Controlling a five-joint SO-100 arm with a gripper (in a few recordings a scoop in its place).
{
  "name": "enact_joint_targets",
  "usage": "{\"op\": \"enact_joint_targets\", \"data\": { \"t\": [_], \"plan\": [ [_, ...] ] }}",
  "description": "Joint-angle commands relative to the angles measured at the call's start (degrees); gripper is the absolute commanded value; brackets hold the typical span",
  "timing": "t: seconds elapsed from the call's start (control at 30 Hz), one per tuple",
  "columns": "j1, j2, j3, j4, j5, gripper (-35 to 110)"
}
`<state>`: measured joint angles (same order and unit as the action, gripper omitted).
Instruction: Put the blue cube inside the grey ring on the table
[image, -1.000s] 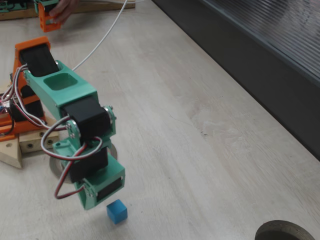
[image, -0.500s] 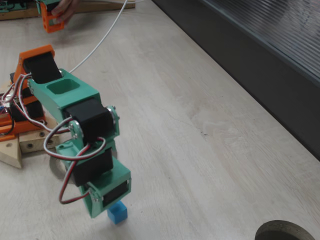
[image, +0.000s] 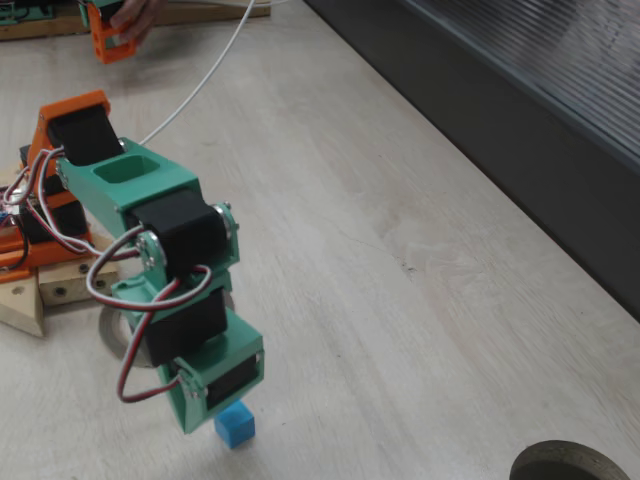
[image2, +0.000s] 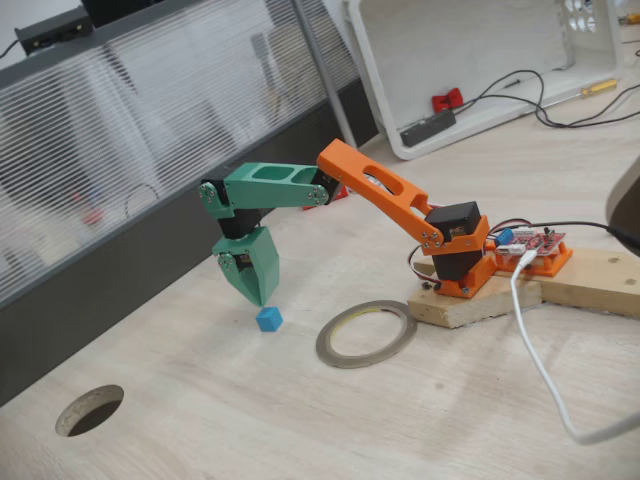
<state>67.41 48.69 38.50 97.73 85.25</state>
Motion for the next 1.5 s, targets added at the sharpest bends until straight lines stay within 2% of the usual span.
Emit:
{"op": "enact_joint_targets", "data": {
  "t": [0.0, 1.47],
  "plan": [
    [0.9, 0.4, -0.7, -0.7, 0.5, 1],
    [-3.0, 0.5, 0.2, 0.0, 0.4, 1]
  ]
}}
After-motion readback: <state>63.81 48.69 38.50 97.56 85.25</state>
